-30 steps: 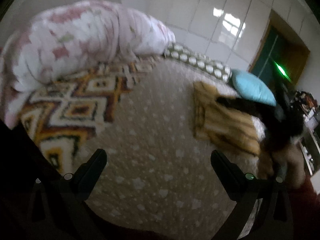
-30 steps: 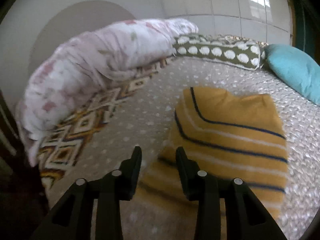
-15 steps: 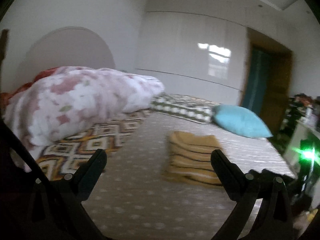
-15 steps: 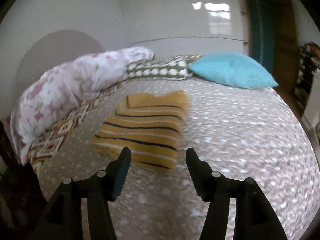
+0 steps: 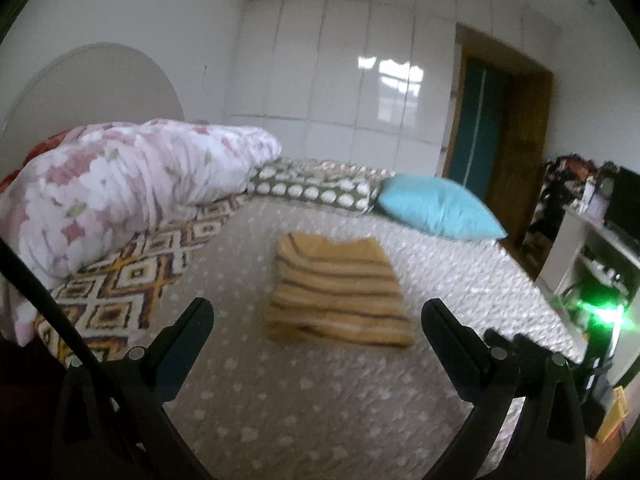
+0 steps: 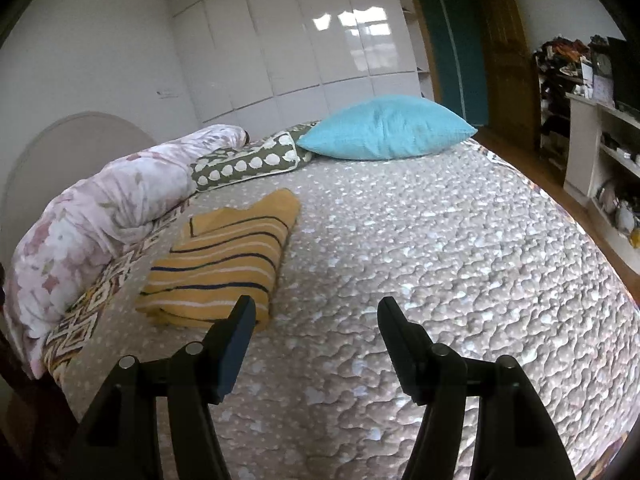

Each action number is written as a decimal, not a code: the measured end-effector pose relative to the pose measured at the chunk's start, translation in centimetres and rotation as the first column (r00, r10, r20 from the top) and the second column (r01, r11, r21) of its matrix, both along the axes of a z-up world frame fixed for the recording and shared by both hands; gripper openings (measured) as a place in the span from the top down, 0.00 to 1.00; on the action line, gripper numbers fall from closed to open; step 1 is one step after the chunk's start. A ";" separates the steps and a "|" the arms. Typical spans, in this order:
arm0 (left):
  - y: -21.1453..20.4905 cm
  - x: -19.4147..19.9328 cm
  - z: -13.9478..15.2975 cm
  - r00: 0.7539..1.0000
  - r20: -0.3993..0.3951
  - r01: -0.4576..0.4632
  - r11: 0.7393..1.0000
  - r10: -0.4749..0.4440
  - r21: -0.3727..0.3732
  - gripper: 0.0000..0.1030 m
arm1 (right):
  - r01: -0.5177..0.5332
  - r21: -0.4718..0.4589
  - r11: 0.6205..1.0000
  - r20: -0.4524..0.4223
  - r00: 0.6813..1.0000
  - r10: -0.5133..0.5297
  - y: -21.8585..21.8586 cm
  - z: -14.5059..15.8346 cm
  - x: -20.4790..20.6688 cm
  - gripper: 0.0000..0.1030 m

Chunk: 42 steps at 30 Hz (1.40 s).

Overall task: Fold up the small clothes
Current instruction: 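Lift the right gripper off the sweater and pull it back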

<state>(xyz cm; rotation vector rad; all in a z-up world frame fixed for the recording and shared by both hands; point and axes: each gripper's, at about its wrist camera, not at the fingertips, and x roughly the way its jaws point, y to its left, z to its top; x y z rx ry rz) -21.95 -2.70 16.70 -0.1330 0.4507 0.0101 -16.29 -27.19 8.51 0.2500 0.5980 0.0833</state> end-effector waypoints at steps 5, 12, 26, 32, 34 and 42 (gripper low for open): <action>0.8 0.4 -1.4 0.998 -0.032 -0.046 0.998 0.047 0.050 0.00 | -0.019 -0.047 0.999 -0.014 1.000 0.018 1.7 -0.5 0.2 0.30; 1.3 1.3 -3.2 0.993 -0.101 -0.057 0.995 0.065 0.080 0.00 | -0.069 -0.142 0.987 -0.022 0.998 0.066 4.7 -1.2 0.1 0.27; -0.8 2.6 -6.2 0.974 -0.228 0.031 0.987 0.007 0.159 0.00 | -0.061 -0.174 0.983 -0.057 0.997 0.052 5.2 -2.3 0.5 0.25; -0.5 2.9 -6.5 0.969 -0.246 0.029 0.988 0.010 0.154 0.00 | -0.066 -0.184 0.981 -0.069 0.996 0.054 5.5 -2.6 0.6 0.24; -0.5 2.9 -6.7 0.968 -0.252 0.031 0.988 0.008 0.152 0.00 | -0.070 -0.188 0.980 -0.071 0.996 0.057 5.6 -2.7 0.6 0.24; -0.3 3.4 -7.5 0.957 -0.290 0.044 0.990 -0.002 0.138 0.00 | -0.078 -0.207 0.975 -0.082 0.995 0.062 6.2 -3.1 0.7 0.23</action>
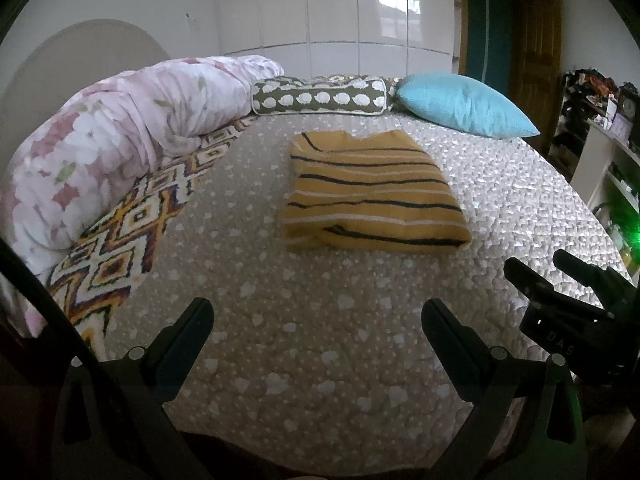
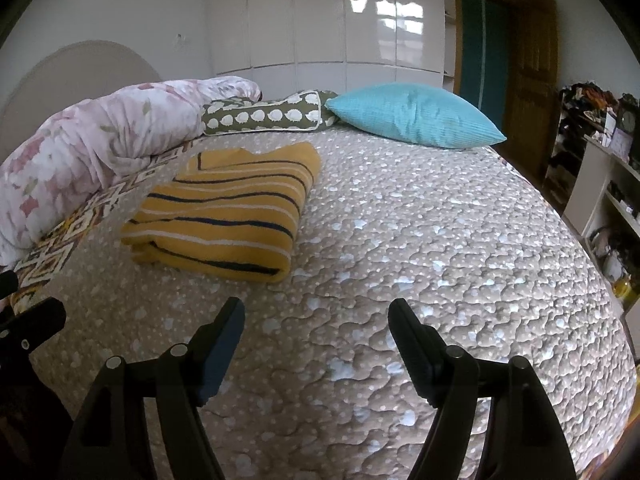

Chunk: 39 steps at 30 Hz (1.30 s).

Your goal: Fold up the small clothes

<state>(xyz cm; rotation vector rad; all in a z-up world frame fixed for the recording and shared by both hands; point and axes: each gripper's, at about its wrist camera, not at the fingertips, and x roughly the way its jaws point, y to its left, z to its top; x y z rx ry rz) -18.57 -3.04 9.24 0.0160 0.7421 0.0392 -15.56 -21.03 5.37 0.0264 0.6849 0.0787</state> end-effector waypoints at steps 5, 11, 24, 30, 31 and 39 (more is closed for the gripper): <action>0.1 0.2 -0.3 1.000 -0.012 -0.004 1.000 0.004 -0.009 0.00 | 0.004 -0.006 1.000 -0.011 1.000 -0.004 0.0 -0.3 0.2 0.23; 0.2 0.3 -0.4 1.000 -0.019 -0.004 1.000 0.004 -0.009 0.00 | 0.002 -0.014 1.000 -0.018 1.000 -0.002 0.2 -0.5 0.3 0.23; 0.2 1.1 -1.7 0.997 -0.073 -0.014 1.000 0.013 -0.014 0.00 | 0.008 -0.056 0.998 -0.058 0.998 -0.012 0.6 -1.3 0.8 0.22; 0.5 1.6 -2.5 0.991 -0.124 -0.056 0.998 0.057 0.017 0.00 | 0.024 -0.090 0.996 -0.085 0.996 -0.031 0.7 -1.5 0.9 0.22; 0.6 1.6 -2.6 0.990 -0.124 -0.059 0.998 0.060 0.017 0.00 | 0.026 -0.095 0.995 -0.085 0.996 -0.034 0.7 -1.4 0.9 0.22; 0.5 2.0 -3.6 0.986 -0.161 -0.048 0.999 0.048 0.005 0.00 | 0.037 -0.111 0.993 -0.103 0.993 -0.049 0.6 -2.0 1.1 0.21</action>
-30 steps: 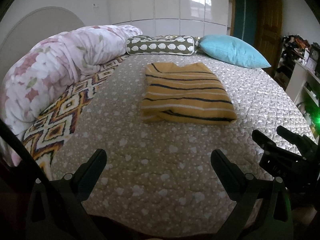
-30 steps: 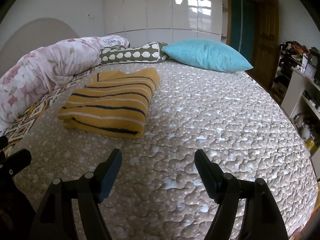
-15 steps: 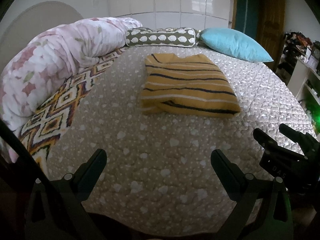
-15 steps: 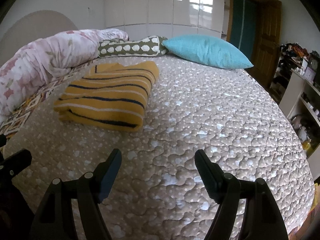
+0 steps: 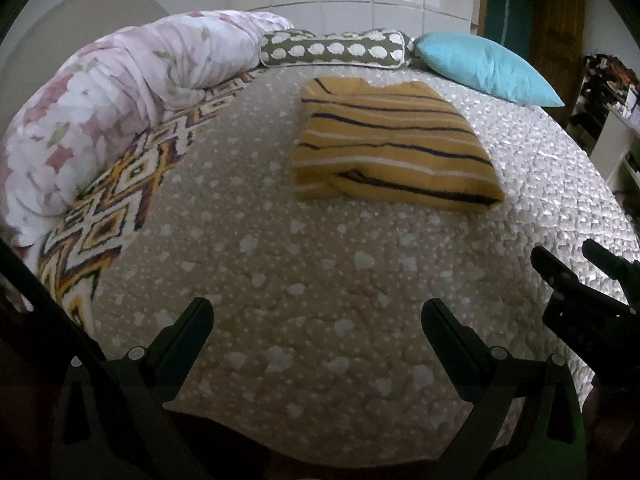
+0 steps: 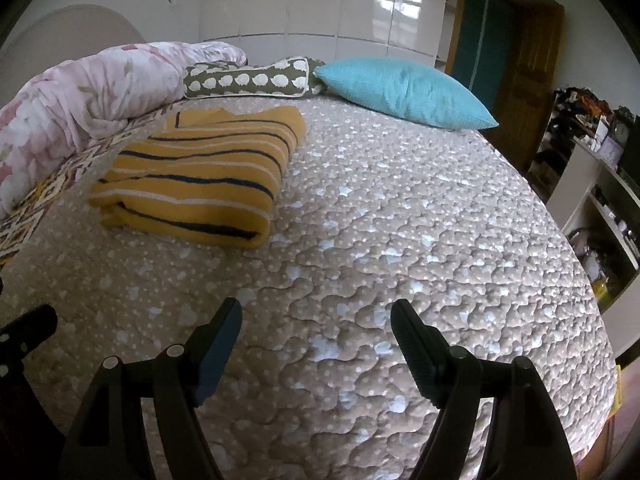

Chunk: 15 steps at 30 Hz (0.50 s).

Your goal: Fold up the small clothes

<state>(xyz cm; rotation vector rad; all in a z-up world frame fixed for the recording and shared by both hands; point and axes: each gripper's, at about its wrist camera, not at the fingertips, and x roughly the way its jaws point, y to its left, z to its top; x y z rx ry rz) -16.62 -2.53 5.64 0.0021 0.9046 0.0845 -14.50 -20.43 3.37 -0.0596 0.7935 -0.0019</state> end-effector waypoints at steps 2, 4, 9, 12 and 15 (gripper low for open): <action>0.0 0.1 -0.3 1.000 -0.011 0.001 1.000 -0.001 -0.004 0.00 | 0.002 -0.004 1.000 -0.002 1.000 -0.002 0.0 -0.1 0.1 0.21; 0.1 0.1 -0.5 1.000 -0.019 0.000 1.000 0.000 -0.006 0.00 | 0.003 -0.007 1.000 -0.004 1.000 -0.003 0.1 -0.2 0.1 0.21; 0.4 0.4 -1.2 0.999 -0.041 -0.026 1.000 0.027 0.013 0.00 | -0.004 -0.016 1.000 -0.016 1.000 0.003 0.4 -0.5 0.2 0.21; 0.6 0.5 -1.6 0.998 -0.058 -0.035 0.999 0.036 0.018 0.00 | -0.009 -0.022 1.000 -0.020 1.000 0.008 0.6 -0.7 0.2 0.21; 0.7 0.7 -1.8 0.997 -0.068 -0.032 0.999 0.033 0.013 0.00 | -0.012 -0.027 1.000 -0.021 1.000 0.011 0.7 -0.7 0.2 0.21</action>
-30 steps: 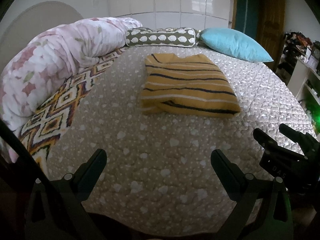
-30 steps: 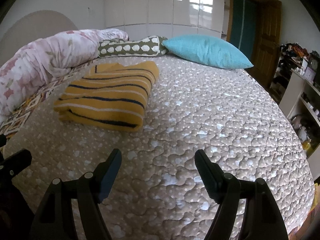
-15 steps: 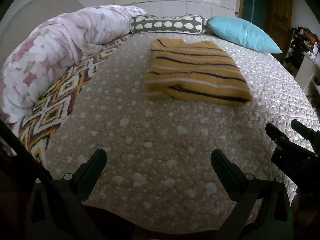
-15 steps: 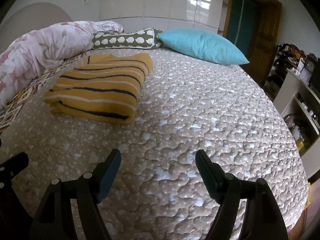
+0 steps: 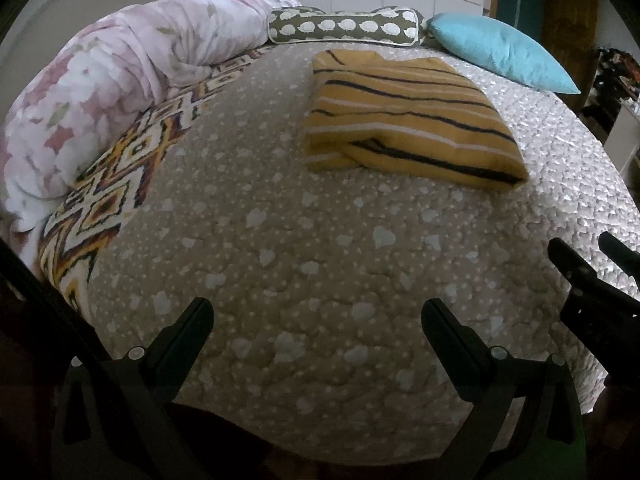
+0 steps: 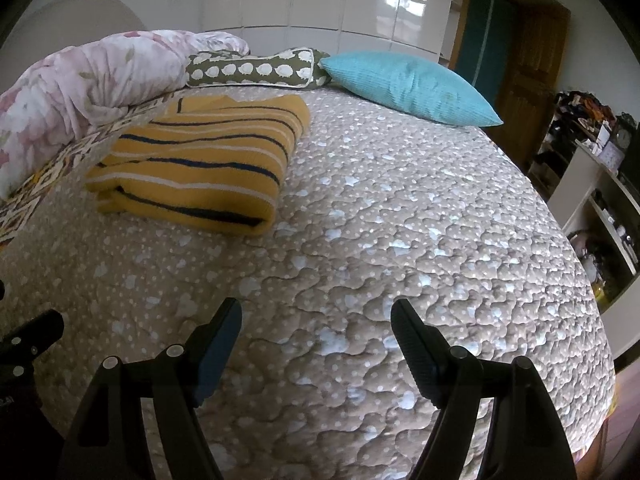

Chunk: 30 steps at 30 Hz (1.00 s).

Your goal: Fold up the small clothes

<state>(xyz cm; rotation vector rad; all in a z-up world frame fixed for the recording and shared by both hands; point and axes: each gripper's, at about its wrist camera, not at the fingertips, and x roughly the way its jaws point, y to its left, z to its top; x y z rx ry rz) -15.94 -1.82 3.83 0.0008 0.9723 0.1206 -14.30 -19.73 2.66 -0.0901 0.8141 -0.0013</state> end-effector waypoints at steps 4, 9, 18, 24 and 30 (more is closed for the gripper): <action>-0.1 0.0 -0.1 1.000 -0.003 0.010 1.000 -0.010 -0.008 0.00 | -0.003 -0.007 1.000 0.000 1.000 0.003 0.1 -0.1 0.0 0.21; -0.3 0.0 -0.2 1.000 -0.003 0.019 1.000 -0.019 -0.018 0.00 | -0.001 -0.006 1.000 -0.003 1.000 0.001 0.1 -0.2 0.0 0.21; -0.4 0.0 -0.4 1.000 -0.006 0.029 0.999 -0.029 -0.039 0.00 | -0.002 -0.012 1.000 -0.005 1.000 0.002 0.1 -0.3 0.0 0.21; -0.3 0.0 -0.5 1.000 -0.009 0.029 0.998 -0.029 -0.050 0.00 | -0.003 -0.017 1.000 -0.006 1.000 0.003 0.1 -0.5 0.0 0.21; -0.2 0.0 -0.6 0.999 -0.014 0.028 0.998 -0.029 -0.055 0.00 | -0.003 -0.018 1.000 -0.007 1.000 0.003 0.1 -0.5 0.0 0.21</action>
